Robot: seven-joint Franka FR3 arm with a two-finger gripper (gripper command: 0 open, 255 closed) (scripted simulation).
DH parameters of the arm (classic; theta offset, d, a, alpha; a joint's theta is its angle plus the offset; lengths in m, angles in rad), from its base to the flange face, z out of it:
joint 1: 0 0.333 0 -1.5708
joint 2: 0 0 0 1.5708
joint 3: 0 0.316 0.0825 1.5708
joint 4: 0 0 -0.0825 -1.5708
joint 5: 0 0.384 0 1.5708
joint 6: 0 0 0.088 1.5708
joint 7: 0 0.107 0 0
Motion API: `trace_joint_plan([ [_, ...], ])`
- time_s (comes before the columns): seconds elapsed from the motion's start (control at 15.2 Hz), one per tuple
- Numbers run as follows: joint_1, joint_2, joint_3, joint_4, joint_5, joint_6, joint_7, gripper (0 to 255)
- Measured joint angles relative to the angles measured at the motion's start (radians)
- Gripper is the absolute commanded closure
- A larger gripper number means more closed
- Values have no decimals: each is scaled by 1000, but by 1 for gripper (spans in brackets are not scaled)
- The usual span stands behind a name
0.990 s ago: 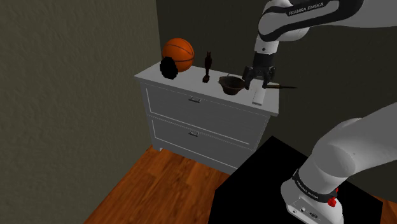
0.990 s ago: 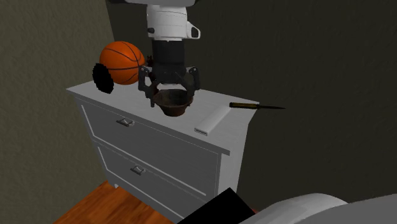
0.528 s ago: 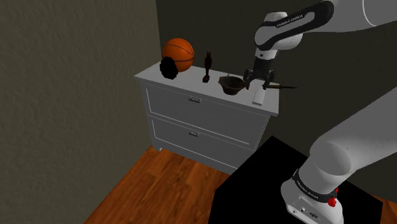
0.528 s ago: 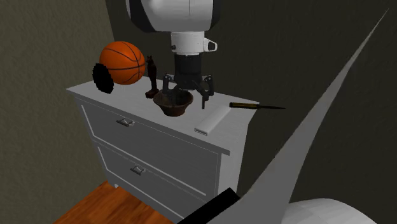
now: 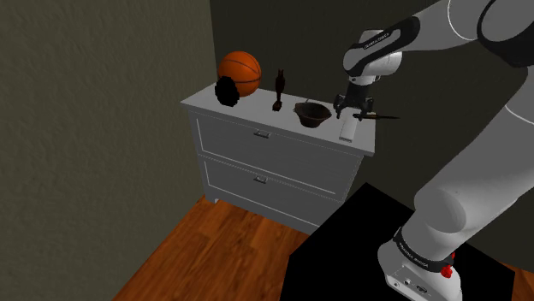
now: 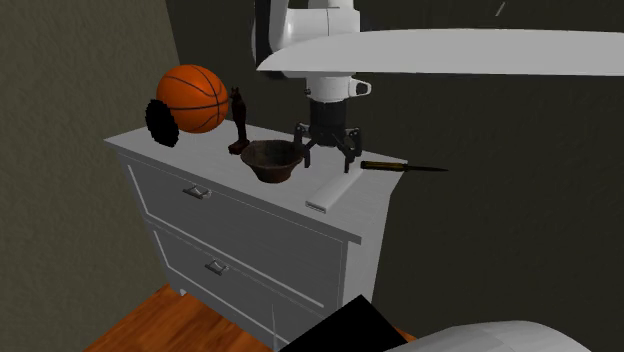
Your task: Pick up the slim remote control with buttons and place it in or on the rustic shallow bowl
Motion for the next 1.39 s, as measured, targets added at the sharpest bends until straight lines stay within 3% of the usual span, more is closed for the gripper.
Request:
trace_joint_plan([
  [0.2, -23, 71, -23, 39, 10, 48, 22, 0],
  [0.66, -32, 130, -29, 5, 29, 142, 15, 0],
  [1.12, -32, 143, -28, 2, 34, 158, 13, 0],
  [1.19, -32, 143, -28, 2, 34, 158, 13, 255],
  [1.39, -32, 143, -28, 2, 34, 158, 13, 255],
])
